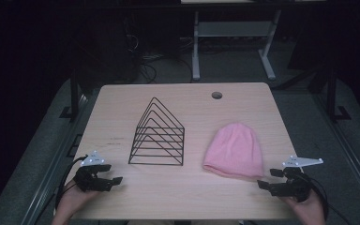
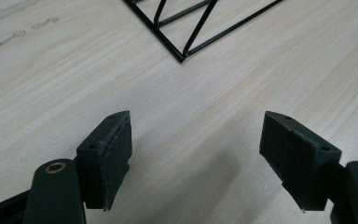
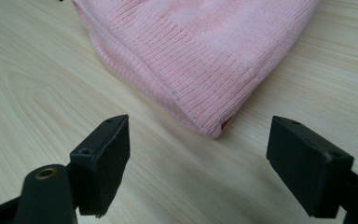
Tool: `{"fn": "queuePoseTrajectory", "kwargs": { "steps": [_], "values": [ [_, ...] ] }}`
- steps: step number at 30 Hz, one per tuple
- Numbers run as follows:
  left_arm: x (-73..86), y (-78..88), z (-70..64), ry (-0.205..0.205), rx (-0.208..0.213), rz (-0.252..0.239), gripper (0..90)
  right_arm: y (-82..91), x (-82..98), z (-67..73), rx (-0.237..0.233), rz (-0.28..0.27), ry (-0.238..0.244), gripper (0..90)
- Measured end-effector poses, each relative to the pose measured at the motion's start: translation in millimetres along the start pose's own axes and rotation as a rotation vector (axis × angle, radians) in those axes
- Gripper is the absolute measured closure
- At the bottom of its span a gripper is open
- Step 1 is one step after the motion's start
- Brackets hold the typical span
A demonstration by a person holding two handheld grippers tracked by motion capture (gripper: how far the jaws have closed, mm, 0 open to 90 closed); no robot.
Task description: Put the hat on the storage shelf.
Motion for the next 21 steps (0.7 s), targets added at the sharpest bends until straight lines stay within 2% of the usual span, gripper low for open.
{"fn": "queuePoseTrajectory", "kwargs": {
  "steps": [2, 10, 12, 18, 21],
  "values": [
    [0.2, -0.6, 0.6, -0.011, 0.005, 0.005, 25.4, 0.2, -0.4, -0.4, 0.001, -0.003, -0.005, 20.7],
    [2.2, 0.9, 1.2, -0.003, 0.01, 0.007, 25.4, -0.2, -3.3, 1.0, 0.003, -0.001, -0.006, 19.4],
    [3.5, 2.1, 1.6, 0.016, 0.004, -0.003, 25.3, -1.6, -7.7, 2.3, -0.01, -0.002, -0.008, 18.1],
    [3.3, 3.2, 1.3, 0.008, 0.003, -0.001, 25.3, -5.3, -15.8, 1.6, -0.025, 0.002, -0.011, 17.3],
    [3.8, 2.8, 1.8, 0.018, 0.001, -0.002, 25.4, -8.9, -24.7, 1.1, -0.03, 0.012, -0.007, 16.6]
  ]
}}
Point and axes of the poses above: each handheld gripper's, and its own axes: y roughly backward along the jaws, x roughly out of its underside, z roughly to its left, the point moved 2 cm from there along -y, roughly forward along the jaws, and after that the axes turned 15 degrees about -z, right-handed, at the moved point
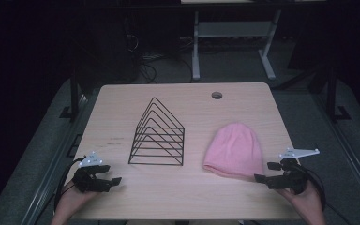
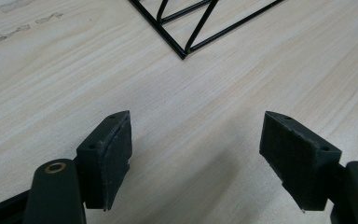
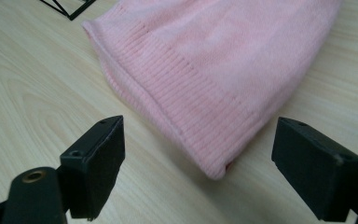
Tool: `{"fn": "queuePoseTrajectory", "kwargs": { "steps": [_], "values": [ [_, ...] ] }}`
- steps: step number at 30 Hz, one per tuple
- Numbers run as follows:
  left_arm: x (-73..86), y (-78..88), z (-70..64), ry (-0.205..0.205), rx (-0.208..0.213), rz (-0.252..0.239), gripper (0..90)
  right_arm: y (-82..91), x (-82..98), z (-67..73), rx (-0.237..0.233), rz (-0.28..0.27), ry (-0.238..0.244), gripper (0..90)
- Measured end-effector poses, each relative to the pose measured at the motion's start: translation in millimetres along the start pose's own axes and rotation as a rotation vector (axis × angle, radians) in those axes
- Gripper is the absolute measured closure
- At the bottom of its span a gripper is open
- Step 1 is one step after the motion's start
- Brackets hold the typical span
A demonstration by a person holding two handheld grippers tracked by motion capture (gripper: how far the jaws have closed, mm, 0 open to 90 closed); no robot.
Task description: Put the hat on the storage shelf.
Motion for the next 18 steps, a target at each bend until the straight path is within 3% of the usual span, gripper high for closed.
{"fn": "queuePoseTrajectory", "kwargs": {
  "steps": [10, 11, 18],
  "values": [
    [0.1, -0.9, 2.7, -0.003, -0.004, -0.002, 25.4, -10.1, -26.3, -13.9, 0.015, 0.043, 0.012, 15.4],
    [-0.1, -1.7, 2.5, 0.01, -0.005, -0.011, 25.4, -10.7, -28.8, -16.0, 0.017, 0.047, 0.015, 15.4],
    [0.1, -2.7, 3.2, 0.005, -0.001, 0.001, 25.4, -20.5, -48.3, -25.3, 0.008, 0.063, -0.008, 15.5]
  ]
}}
Point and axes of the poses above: each handheld gripper's, and its own axes: y roughly backward along the jaws, x roughly out of its underside, z roughly to its left, the point moved 2 cm from there along -y, roughly forward along the jaws, and after that the axes turned 15 degrees about -z, right-handed, at the moved point
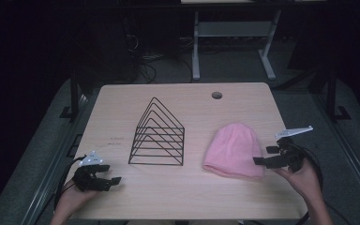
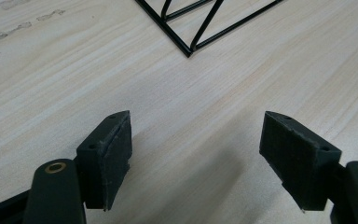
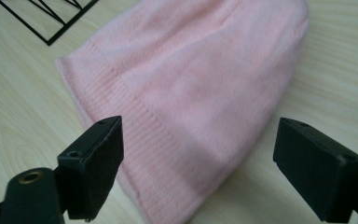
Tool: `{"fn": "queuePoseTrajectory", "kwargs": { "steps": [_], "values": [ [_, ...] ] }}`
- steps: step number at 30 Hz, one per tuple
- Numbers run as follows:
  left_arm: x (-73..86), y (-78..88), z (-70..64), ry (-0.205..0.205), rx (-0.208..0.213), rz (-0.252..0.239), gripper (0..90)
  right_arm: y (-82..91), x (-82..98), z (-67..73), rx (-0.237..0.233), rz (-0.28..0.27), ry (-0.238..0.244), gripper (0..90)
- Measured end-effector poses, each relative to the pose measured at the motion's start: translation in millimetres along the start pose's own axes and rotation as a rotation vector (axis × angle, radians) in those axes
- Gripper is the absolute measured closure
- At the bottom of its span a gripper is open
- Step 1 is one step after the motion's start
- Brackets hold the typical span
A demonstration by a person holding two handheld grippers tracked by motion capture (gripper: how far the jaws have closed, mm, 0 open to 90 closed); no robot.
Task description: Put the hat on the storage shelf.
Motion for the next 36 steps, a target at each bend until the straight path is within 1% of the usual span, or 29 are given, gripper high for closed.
{"fn": "queuePoseTrajectory", "kwargs": {
  "steps": [2, 3, 4, 6, 7, 8, 9, 10, 13, 16, 20, 21, 24, 26, 27, 28, 29, 31, 32, 33, 36],
  "values": [
    [0.0, 0.3, 0.3, 0.007, -0.002, -0.002, 25.4, -3.5, -5.1, -1.7, -0.001, 0.01, 0.001, 15.5],
    [0.0, 0.3, 0.3, 0.007, -0.002, -0.002, 25.4, -5.2, -8.0, -3.3, -0.002, 0.019, 0.011, 15.5],
    [0.4, 0.5, 0.7, 0.008, -0.002, -0.001, 25.4, -6.9, -10.6, -4.2, -0.006, 0.018, 0.008, 15.5],
    [0.5, 0.3, 0.9, 0.007, 0.0, 0.002, 25.4, -10.6, -15.8, -7.4, -0.003, 0.038, 0.013, 15.5],
    [0.5, 0.3, 0.9, 0.007, 0.0, 0.002, 25.4, -10.6, -15.8, -7.4, -0.003, 0.038, 0.013, 15.5],
    [0.3, -0.3, 0.8, 0.009, 0.0, -0.001, 25.4, -14.0, -21.4, -11.2, -0.003, 0.044, 0.004, 15.7],
    [0.3, -0.3, 0.8, 0.009, 0.0, -0.001, 25.4, -14.0, -21.4, -11.2, -0.003, 0.044, 0.004, 15.7],
    [-0.1, -0.8, 1.0, 0.013, 0.0, -0.003, 25.4, -16.4, -26.5, -14.6, -0.002, 0.052, 0.005, 15.7],
    [0.1, -0.9, 1.3, 0.014, 0.002, 0.0, 25.4, -19.8, -33.2, -18.6, -0.005, 0.057, 0.003, 15.9],
    [0.5, -1.1, 1.5, 0.024, 0.002, -0.004, 25.4, -23.8, -40.3, -22.8, -0.006, 0.066, 0.0, 16.1],
    [0.3, -1.2, 3.0, 0.017, 0.003, 0.0, 25.4, -32.4, -49.7, -29.9, -0.008, 0.082, -0.004, 16.1],
    [0.3, -1.2, 3.0, 0.017, 0.003, 0.0, 25.4, -32.4, -49.7, -29.9, -0.008, 0.082, -0.004, 16.1],
    [0.5, -1.4, 3.9, 0.027, 0.0, -0.002, 25.4, -41.7, -56.4, -35.2, -0.012, 0.1, -0.011, 16.9],
    [0.6, -1.4, 4.2, 0.028, 0.001, -0.002, 25.4, -45.6, -59.1, -36.7, -0.013, 0.109, -0.016, 19.9],
    [0.6, -1.4, 4.2, 0.028, 0.001, -0.002, 25.4, -45.6, -59.1, -36.7, -0.013, 0.109, -0.016, 19.9],
    [0.6, -1.4, 4.9, 0.023, 0.0, 0.001, 25.4, -51.4, -61.9, -38.0, -0.023, 0.119, -0.019, 20.2],
    [0.6, -1.6, 4.8, 0.026, 0.001, 0.001, 25.4, -54.4, -63.1, -38.5, -0.024, 0.127, -0.021, 20.3],
    [0.6, -1.9, 4.8, 0.024, 0.001, 0.001, 25.4, -56.6, -63.9, -39.0, -0.019, 0.133, -0.021, 20.7],
    [0.1, -1.9, 4.7, 0.021, 0.003, -0.001, 25.4, -62.4, -66.1, -40.4, -0.015, 0.15, -0.013, 22.0],
    [0.1, -1.9, 4.7, 0.021, 0.003, -0.001, 25.4, -62.4, -66.1, -40.4, -0.015, 0.15, -0.013, 22.0],
    [-0.5, -2.2, 4.2, 0.025, 0.004, -0.001, 25.4, -73.3, -70.4, -43.6, -0.009, 0.169, -0.014, 24.1]
  ]
}}
Point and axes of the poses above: each handheld gripper's, and its own axes: y roughly backward along the jaws, x roughly out of its underside, z roughly to its left, the point moved 2 cm from there along -y, roughly forward along the jaws, and after that the axes turned 15 degrees about -z, right-handed, at the moved point
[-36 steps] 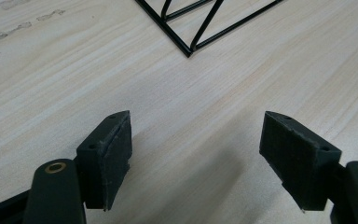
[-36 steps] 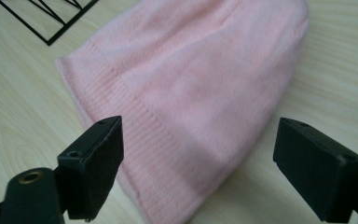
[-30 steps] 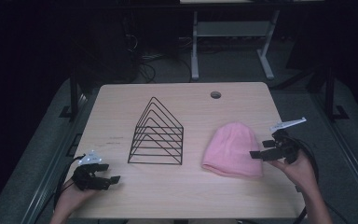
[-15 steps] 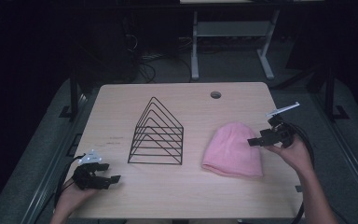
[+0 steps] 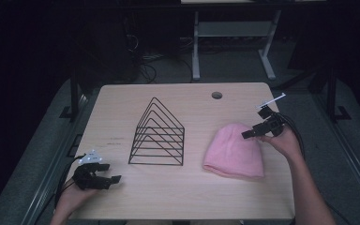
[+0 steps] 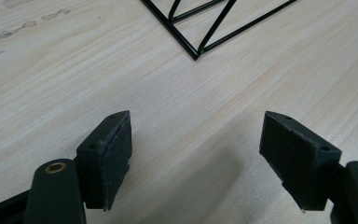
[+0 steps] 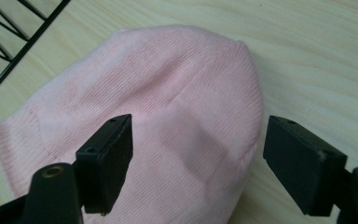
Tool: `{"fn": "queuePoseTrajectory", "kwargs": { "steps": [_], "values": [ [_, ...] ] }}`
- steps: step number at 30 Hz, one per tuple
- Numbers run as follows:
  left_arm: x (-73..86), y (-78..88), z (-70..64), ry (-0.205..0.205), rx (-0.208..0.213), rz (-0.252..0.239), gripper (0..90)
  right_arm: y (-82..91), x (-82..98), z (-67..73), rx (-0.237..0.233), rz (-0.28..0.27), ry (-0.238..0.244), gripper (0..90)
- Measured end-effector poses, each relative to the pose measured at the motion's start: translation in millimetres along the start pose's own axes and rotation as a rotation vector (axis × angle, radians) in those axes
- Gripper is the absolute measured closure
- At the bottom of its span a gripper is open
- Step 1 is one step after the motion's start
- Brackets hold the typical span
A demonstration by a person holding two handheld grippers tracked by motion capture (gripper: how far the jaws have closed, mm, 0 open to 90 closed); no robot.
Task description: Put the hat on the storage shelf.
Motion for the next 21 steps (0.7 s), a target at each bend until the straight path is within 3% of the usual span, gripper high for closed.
{"fn": "queuePoseTrajectory", "kwargs": {
  "steps": [14, 21],
  "values": [
    [0.3, -2.0, -1.0, 0.003, 0.005, 0.003, 25.5, -20.4, -0.3, -15.3, 0.016, 0.057, -0.044, 40.5],
    [0.1, -1.8, -0.9, 0.011, 0.015, 0.003, 25.5, -24.1, 1.3, -19.3, 0.014, 0.043, -0.062, 52.8]
  ]
}}
Point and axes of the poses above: each handheld gripper's, and its own axes: y roughly backward along the jaws, x roughly out of its underside, z roughly to its left, the point moved 2 cm from there along -y, roughly forward along the jaws, and after that the axes turned 15 degrees about -z, right-handed, at the moved point
